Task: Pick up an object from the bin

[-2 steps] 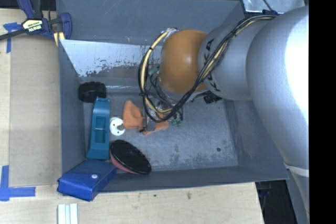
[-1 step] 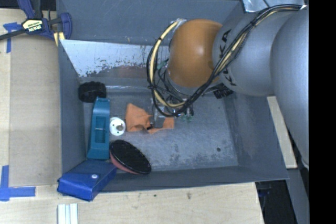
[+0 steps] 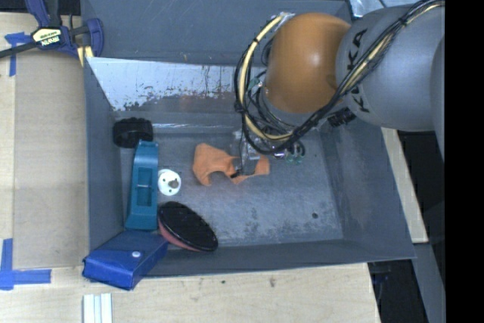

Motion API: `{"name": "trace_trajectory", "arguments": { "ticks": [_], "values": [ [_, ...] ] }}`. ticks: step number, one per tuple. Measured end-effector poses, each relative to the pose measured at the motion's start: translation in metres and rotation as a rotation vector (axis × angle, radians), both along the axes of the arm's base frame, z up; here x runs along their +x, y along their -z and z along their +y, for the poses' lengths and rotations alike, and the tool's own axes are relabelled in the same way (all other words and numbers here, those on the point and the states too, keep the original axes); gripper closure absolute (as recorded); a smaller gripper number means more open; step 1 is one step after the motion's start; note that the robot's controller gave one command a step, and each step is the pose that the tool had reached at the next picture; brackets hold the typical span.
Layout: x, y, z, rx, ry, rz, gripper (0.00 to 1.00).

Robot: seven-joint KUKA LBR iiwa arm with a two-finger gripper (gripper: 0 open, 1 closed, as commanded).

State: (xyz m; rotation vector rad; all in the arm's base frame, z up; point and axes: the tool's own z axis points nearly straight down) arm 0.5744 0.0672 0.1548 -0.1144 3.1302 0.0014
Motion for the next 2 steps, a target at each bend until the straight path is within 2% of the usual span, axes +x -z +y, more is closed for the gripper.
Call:
{"name": "trace_trajectory", "arguments": {
  "ticks": [1,2],
  "values": [
    [-0.004,0.046,-0.020,0.000,0.008,-0.002,1.00],
    [0.009,-0.090,-0.021,-0.001,0.006,0.001,1.00]
  ]
}}
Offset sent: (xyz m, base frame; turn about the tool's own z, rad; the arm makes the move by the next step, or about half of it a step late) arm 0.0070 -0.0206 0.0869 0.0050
